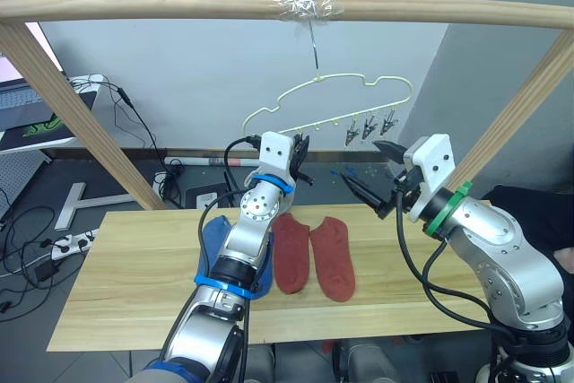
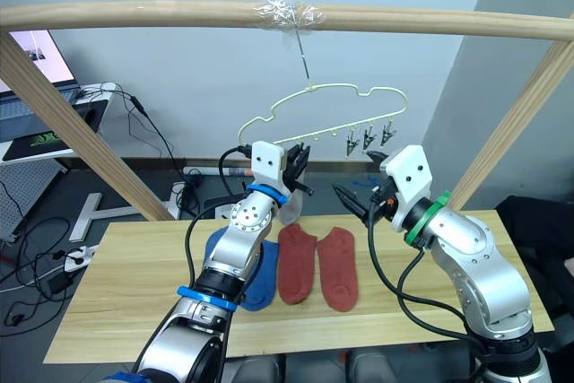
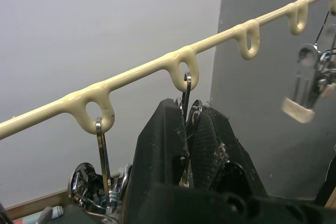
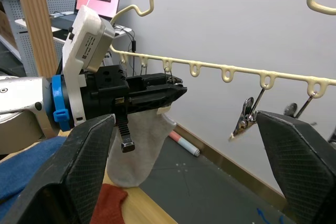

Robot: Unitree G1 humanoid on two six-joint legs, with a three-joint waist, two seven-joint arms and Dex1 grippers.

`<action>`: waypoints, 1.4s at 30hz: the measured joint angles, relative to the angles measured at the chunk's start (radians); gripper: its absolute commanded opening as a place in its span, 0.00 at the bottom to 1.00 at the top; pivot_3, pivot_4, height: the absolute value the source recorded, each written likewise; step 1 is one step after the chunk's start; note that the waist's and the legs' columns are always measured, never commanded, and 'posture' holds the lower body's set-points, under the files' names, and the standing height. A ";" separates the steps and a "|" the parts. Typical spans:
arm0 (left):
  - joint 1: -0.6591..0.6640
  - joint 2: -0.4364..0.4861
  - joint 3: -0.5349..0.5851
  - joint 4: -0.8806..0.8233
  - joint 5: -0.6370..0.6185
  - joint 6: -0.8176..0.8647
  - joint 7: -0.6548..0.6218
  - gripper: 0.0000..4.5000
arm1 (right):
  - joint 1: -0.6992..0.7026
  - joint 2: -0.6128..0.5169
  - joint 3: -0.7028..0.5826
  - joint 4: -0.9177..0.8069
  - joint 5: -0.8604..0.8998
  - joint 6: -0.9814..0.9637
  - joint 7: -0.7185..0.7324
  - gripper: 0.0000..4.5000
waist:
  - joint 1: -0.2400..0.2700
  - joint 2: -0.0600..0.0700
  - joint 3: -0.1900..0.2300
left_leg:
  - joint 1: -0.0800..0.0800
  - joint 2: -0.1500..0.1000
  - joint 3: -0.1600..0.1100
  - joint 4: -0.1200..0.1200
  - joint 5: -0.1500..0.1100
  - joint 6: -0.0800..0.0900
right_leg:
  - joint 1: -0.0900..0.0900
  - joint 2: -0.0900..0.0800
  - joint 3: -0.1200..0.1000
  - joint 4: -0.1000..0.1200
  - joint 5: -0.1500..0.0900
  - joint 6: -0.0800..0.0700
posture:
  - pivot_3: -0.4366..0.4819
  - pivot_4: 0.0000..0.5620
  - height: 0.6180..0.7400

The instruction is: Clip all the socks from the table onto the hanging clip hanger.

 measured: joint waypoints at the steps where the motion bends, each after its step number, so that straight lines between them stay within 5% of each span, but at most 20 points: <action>1: 0.000 0.000 0.000 0.000 -0.005 0.006 -0.007 0.04 | 0.001 -0.002 0.000 0.000 -0.001 0.000 0.000 1.00 | 0.000 0.000 0.000 | 0.000 0.000 0.000 0.000 0.000 0.000 | 0.000 0.000 0.000 0.000 0.000 0.000 | 0.51 0.22 1.00; 7: 0.007 0.006 0.050 -0.092 -0.182 0.181 -0.170 0.04 | 0.091 -0.017 0.079 0.040 -0.092 0.015 -0.039 1.00 | -0.003 0.000 0.000 | 0.000 0.000 0.000 0.000 0.000 0.000 | 0.000 0.000 0.000 0.000 0.000 0.000 | 0.52 0.23 1.00; 14: -0.003 0.096 0.122 -0.214 -0.391 0.511 -0.326 0.04 | 0.149 0.094 0.249 0.331 -0.254 -0.076 -0.104 1.00 | -0.016 0.000 0.000 | 0.005 0.000 0.001 0.000 0.000 0.001 | 0.001 0.001 0.001 0.004 0.000 0.000 | 0.54 0.24 1.00; 29: -0.028 0.121 0.143 -0.257 -0.454 0.656 -0.347 0.04 | -0.036 0.358 0.303 0.996 -0.384 -0.249 -0.175 1.00 | -0.017 0.000 0.000 | 0.006 0.001 0.001 -0.001 0.001 0.001 | 0.001 0.001 0.002 0.005 0.000 0.000 | 0.57 0.24 1.00; 35: -0.024 0.121 0.142 -0.258 -0.450 0.654 -0.347 0.04 | -0.047 0.361 0.300 1.063 -0.409 -0.304 -0.131 0.57 | -0.017 -0.001 -0.002 | 0.008 0.001 0.002 -0.001 0.001 0.001 | 0.003 0.001 0.002 0.005 0.000 0.000 | 0.58 0.24 1.00; 42: -0.024 0.124 0.144 -0.258 -0.457 0.663 -0.348 0.04 | 0.063 0.213 0.421 0.954 -0.529 -0.438 -0.043 0.06 | -0.013 0.000 -0.006 | 0.008 0.000 0.002 -0.001 0.001 0.001 | 0.004 0.000 0.002 0.003 -0.003 0.004 | 0.57 0.23 1.00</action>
